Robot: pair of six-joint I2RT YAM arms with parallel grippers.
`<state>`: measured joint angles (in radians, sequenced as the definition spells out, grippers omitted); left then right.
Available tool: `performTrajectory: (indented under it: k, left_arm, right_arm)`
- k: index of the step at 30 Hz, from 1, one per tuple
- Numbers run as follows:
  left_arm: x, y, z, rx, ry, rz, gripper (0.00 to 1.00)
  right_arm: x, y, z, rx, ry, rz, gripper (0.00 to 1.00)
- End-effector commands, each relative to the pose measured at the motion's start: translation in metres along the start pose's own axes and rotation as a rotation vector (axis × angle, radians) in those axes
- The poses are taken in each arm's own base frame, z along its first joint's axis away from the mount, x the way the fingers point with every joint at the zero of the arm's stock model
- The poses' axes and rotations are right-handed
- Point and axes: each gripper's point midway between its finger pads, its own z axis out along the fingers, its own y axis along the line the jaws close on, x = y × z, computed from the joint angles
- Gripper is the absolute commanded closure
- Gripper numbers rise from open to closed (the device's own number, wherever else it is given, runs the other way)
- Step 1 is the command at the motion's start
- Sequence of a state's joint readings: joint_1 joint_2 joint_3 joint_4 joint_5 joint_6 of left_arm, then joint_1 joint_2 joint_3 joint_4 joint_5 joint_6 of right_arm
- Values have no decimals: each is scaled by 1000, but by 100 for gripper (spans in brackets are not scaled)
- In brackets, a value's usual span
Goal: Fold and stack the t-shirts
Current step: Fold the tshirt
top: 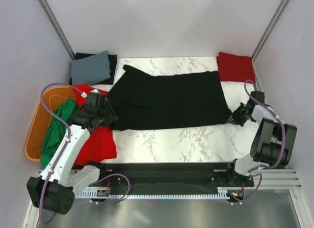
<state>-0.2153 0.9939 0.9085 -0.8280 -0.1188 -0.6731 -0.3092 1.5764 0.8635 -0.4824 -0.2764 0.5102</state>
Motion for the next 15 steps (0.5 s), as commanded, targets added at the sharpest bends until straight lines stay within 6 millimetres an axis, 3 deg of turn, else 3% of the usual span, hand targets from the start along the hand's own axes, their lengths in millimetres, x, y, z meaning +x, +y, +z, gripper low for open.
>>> performTrajectory:
  k: [1, 4, 6, 7, 8, 10, 15]
  left_arm:
    - [-25, -21, -17, 93, -73, 15, 47]
    - [-27, -27, -15, 98, -56, 24, 48]
    - [-31, -32, -12, 102, -48, 33, 48]
    - [-33, -33, -11, 101, -46, 36, 48]
    - [-39, -37, -12, 109, -60, 40, 48]
    - [-46, -46, -3, 120, -60, 51, 48]
    - [-88, -86, 25, 159, -84, 78, 47]
  right_arm:
    - [-10, -47, -35, 130, -107, 76, 100]
    - [-18, -54, -47, 145, -142, 113, 100]
    - [-19, -46, -46, 106, -120, 99, 98]
    - [-18, -43, -45, 92, -105, 94, 70]
    - [-20, -40, -44, 73, -104, 86, 54]
    - [-19, -32, -45, 39, -95, 82, 31]
    - [-31, -1, -61, -3, -139, 9, 26]
